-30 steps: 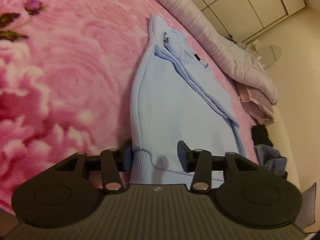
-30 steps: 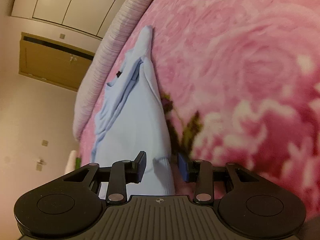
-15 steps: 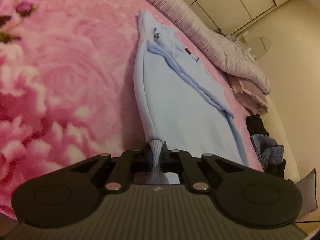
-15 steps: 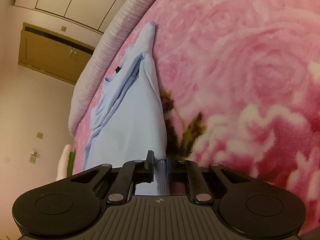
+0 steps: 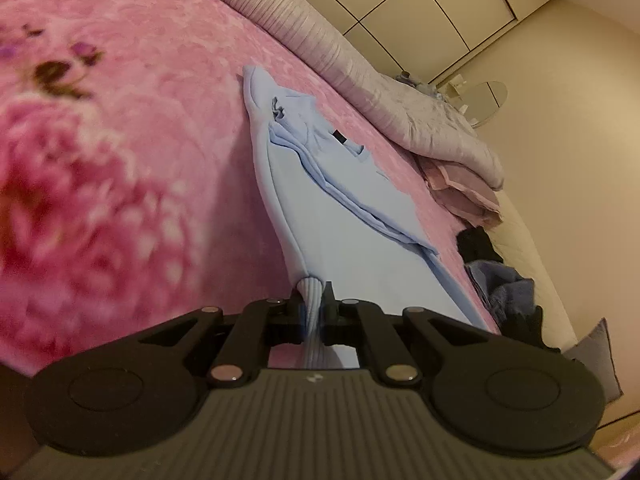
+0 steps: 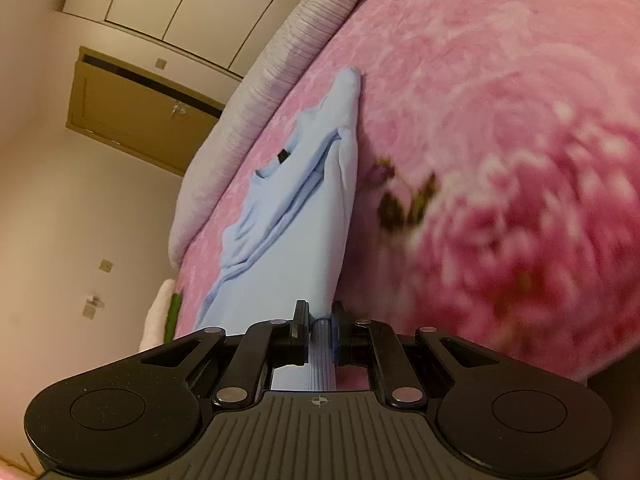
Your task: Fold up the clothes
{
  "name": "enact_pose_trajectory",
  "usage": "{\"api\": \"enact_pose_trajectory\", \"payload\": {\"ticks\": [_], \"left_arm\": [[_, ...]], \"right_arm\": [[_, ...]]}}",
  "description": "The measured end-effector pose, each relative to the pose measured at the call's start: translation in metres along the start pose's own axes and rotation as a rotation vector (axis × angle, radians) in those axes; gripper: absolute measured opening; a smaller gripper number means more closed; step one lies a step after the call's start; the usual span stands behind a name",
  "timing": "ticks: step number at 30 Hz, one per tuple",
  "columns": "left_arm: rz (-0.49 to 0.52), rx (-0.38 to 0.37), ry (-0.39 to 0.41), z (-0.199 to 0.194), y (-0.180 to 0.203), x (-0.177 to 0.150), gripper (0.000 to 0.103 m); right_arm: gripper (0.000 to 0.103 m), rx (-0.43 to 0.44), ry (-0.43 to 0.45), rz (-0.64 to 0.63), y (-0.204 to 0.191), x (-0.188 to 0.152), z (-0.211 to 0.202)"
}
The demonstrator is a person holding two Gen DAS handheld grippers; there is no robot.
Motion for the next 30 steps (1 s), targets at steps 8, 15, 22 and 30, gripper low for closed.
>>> {"api": "enact_pose_trajectory", "payload": {"ticks": [8, 15, 22, 30], "left_arm": [[-0.085, -0.018, -0.024, -0.029, -0.003, -0.017, 0.003], [-0.043, -0.137, 0.025, -0.002, 0.027, 0.068, 0.003], [-0.059, -0.124, 0.039, 0.116, 0.019, 0.175, 0.006], [-0.228, 0.028, 0.039, 0.198, -0.051, 0.223, 0.015]], "right_arm": [[0.009, -0.028, -0.042, 0.066, 0.007, -0.043, -0.031], [0.009, 0.062, 0.015, -0.098, -0.053, 0.017, -0.019], [0.009, 0.082, 0.106, -0.158, -0.078, 0.118, 0.057], [0.022, -0.088, 0.038, 0.228, 0.01, 0.181, 0.173]]}}
Point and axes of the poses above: each gripper's, at about its wrist camera, not at the fingertips, and z roughly the way its jaws point, y to its right, x to its top, the point moved 5 cm from there along z, roughly the way its jaws point, and after that the axes turned 3 degrees about y, right-handed, at the moved point
